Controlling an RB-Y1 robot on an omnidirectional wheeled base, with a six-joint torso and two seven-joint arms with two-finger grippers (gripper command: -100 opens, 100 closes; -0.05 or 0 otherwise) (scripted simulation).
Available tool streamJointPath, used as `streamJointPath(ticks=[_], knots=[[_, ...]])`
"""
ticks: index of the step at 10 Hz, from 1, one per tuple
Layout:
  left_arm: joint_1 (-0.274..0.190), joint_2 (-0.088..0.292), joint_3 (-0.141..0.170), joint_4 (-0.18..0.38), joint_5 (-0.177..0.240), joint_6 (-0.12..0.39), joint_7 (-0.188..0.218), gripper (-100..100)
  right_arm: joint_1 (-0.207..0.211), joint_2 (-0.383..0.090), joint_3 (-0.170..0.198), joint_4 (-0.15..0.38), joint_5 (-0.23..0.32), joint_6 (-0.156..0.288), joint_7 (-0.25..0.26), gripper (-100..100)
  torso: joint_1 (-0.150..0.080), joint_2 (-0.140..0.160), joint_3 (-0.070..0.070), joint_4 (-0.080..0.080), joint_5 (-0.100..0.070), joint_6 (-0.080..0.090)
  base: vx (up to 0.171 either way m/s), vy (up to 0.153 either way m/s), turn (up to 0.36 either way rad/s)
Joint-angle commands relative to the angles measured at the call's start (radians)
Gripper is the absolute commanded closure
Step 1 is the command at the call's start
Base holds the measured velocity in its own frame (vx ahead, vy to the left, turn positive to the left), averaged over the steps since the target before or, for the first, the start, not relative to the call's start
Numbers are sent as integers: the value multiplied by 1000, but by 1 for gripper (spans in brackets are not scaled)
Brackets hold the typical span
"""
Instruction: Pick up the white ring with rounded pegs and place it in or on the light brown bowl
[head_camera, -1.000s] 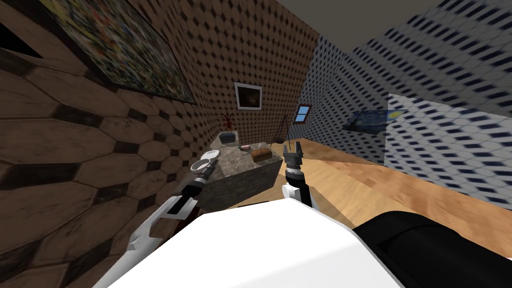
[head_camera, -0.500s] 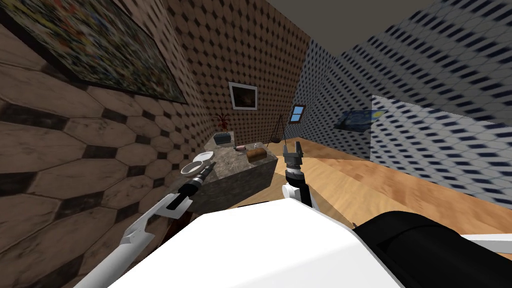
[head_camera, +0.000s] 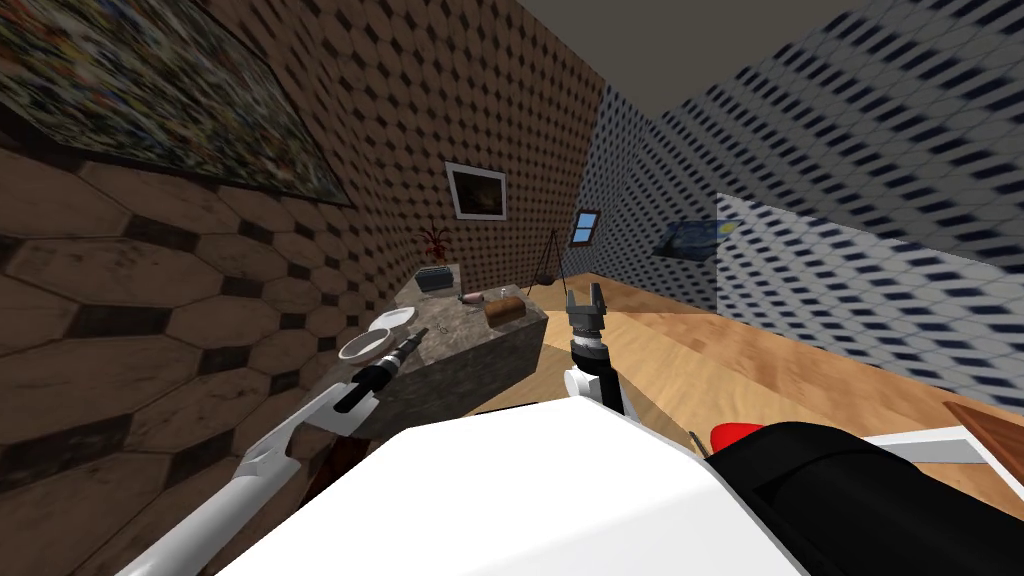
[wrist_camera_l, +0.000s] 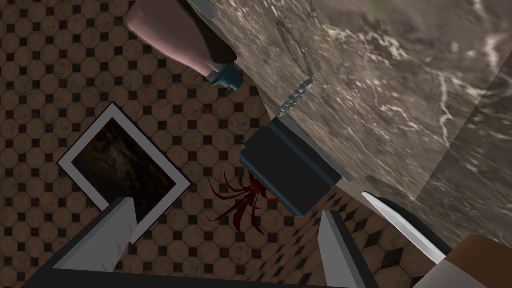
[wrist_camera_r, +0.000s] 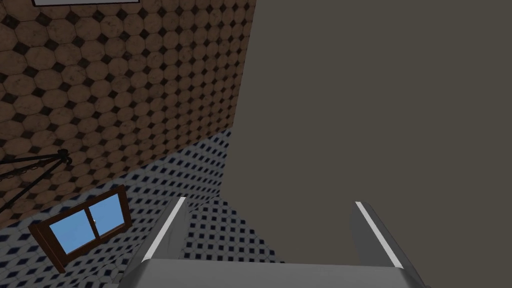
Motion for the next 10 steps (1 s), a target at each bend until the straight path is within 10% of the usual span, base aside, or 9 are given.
streamJointPath(ticks=[1,10], knots=[[-16,28,-24,21,2,40,-1,-100,0,0,0,0,0,0,0,0,0,0,0,0,0,0,14,-32,-133],[-116,224,-219,168,36,271,-13,-100,0,0,0,0,0,0,0,0,0,-1,-1,0,0,0,37,-31,-158]])
